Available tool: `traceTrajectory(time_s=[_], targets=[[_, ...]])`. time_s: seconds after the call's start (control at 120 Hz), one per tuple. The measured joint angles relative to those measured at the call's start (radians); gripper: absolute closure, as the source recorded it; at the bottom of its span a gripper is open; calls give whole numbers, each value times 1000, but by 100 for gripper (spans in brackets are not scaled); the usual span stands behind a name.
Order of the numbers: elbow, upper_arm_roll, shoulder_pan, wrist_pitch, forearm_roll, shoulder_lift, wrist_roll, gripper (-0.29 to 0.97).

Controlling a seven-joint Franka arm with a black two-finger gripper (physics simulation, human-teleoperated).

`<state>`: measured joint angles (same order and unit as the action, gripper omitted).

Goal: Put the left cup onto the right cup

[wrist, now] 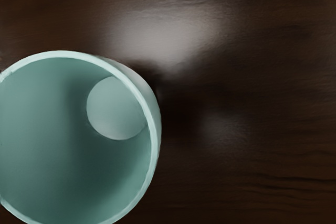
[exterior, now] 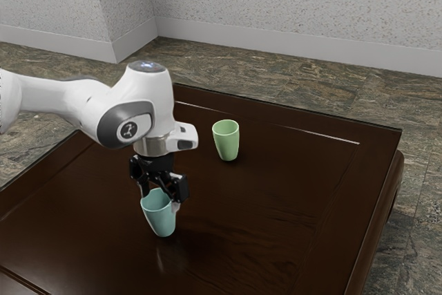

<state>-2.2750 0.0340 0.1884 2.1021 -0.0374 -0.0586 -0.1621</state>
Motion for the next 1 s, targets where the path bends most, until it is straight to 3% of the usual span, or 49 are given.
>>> traceTrajectory(time_s=[0.75,0.817,1.0], targets=[[1,-14,-2,142,-1,142,-62,1],[1,-14,-1,145,-1,146,-65,10],[3,-23,-1,148,0,148,-72,49]])
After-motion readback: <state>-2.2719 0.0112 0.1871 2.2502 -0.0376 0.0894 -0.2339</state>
